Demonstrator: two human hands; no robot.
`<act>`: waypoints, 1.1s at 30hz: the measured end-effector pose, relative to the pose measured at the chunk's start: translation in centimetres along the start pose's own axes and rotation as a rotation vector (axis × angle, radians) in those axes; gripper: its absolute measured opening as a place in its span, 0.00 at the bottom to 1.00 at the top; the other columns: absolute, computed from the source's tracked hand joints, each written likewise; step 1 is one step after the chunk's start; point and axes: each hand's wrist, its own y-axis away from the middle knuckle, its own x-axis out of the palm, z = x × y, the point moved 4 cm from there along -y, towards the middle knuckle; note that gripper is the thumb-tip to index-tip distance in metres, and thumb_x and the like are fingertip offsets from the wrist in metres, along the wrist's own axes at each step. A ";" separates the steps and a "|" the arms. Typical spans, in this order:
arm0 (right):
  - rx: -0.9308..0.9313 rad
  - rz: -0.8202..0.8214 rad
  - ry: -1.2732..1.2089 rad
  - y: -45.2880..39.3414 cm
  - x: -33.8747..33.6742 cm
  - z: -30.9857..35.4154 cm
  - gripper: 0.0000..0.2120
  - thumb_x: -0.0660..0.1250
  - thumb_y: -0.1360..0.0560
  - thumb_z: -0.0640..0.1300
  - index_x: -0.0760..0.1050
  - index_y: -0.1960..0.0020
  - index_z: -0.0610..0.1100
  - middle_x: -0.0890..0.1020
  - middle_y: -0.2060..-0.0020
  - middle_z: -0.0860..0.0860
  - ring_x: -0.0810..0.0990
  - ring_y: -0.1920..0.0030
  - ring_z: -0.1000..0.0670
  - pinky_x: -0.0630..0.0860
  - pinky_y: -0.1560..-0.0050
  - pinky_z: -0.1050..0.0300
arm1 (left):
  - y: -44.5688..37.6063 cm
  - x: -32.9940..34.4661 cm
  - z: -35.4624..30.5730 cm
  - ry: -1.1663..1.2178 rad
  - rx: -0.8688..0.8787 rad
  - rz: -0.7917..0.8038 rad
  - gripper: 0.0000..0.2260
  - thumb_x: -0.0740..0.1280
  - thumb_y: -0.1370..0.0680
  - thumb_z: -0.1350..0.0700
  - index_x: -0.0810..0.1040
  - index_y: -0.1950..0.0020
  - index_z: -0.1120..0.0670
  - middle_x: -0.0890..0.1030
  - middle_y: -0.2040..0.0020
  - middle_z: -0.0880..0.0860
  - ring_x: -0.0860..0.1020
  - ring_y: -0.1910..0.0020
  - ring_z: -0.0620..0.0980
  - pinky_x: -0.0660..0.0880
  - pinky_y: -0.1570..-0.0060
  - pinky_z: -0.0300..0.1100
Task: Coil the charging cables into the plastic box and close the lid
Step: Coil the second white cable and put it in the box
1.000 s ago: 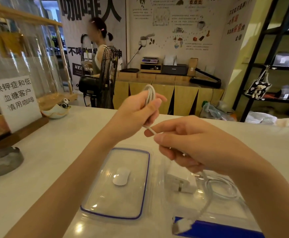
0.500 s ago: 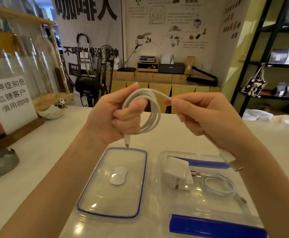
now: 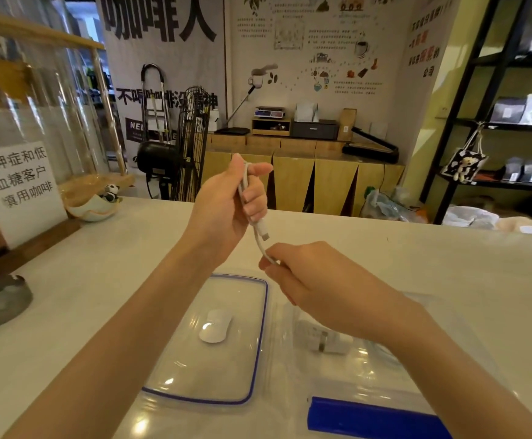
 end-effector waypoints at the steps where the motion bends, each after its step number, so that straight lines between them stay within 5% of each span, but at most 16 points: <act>1: -0.011 -0.015 0.044 0.1 0.0 0.3 0.12 0.54 0.20 0.46 0.71 0.42 0.43 0.80 0.55 0.46 0.78 0.57 0.47 0.78 0.53 0.50 | 0.1 0.1 0.1 -0.099 0.031 -0.003 0.18 0.48 0.19 0.51 0.74 0.54 0.58 0.68 0.76 0.46 0.65 0.78 0.42 0.65 0.76 0.33; 5: -0.054 -0.081 0.101 0.8 -1.1 0.9 0.13 0.53 0.21 0.49 0.73 0.45 0.45 0.80 0.57 0.48 0.78 0.59 0.50 0.77 0.53 0.52 | 0.8 1.2 0.6 -0.541 0.172 0.071 0.15 0.50 0.19 0.54 0.74 0.54 0.57 0.71 0.75 0.46 0.68 0.76 0.42 0.67 0.73 0.34; 9: -0.227 -0.382 0.184 1.5 -4.4 0.2 0.13 0.60 0.25 0.51 0.80 0.54 0.46 0.83 0.66 0.51 0.78 0.68 0.58 0.77 0.63 0.63 | 1.5 2.4 1.6 -0.792 0.109 0.269 0.15 0.52 0.20 0.52 0.75 0.60 0.54 0.71 0.75 0.47 0.69 0.77 0.42 0.68 0.76 0.35; 13: -0.361 -0.606 0.261 1.8 -5.2 -0.6 0.13 0.62 0.29 0.50 0.81 0.58 0.42 0.82 0.70 0.49 0.77 0.71 0.54 0.77 0.73 0.58 | 2.1 3.1 2.1 -0.546 -0.169 0.417 0.24 0.51 0.22 0.49 0.73 0.77 0.50 0.66 0.83 0.45 0.61 0.84 0.43 0.60 0.82 0.34; 18: -0.285 -0.700 0.212 0.8 -4.1 -0.7 0.15 0.58 0.25 0.49 0.77 0.51 0.39 0.80 0.64 0.46 0.70 0.66 0.55 0.72 0.72 0.61 | 2.2 3.0 2.0 -0.220 -0.378 0.484 0.29 0.49 0.28 0.37 0.73 0.78 0.55 0.64 0.86 0.45 0.62 0.86 0.44 0.59 0.80 0.35; 23: -0.251 -0.742 0.206 0.2 -3.9 -0.8 0.16 0.56 0.24 0.50 0.75 0.58 0.39 0.77 0.62 0.44 0.73 0.65 0.50 0.70 0.70 0.60 | 2.7 3.9 1.7 -0.148 -0.486 0.385 0.32 0.48 0.25 0.38 0.70 0.82 0.54 0.66 0.88 0.49 0.69 0.84 0.45 0.67 0.77 0.35; 28: -0.205 -0.728 -0.013 -0.1 -3.6 -2.3 0.19 0.55 0.26 0.55 0.73 0.60 0.40 0.73 0.70 0.52 0.70 0.73 0.54 0.69 0.66 0.62 | 2.9 3.9 0.6 -0.489 -0.188 0.022 0.28 0.53 0.22 0.44 0.74 0.76 0.57 0.72 0.83 0.50 0.72 0.82 0.45 0.72 0.75 0.34; 33: -0.047 -0.690 -0.165 -0.1 -4.5 -3.5 0.18 0.54 0.24 0.54 0.71 0.62 0.42 0.69 0.74 0.55 0.66 0.74 0.55 0.67 0.67 0.67 | 2.9 4.0 0.3 -0.438 -0.087 0.031 0.19 0.57 0.24 0.46 0.77 0.67 0.56 0.73 0.80 0.48 0.74 0.72 0.49 0.75 0.63 0.39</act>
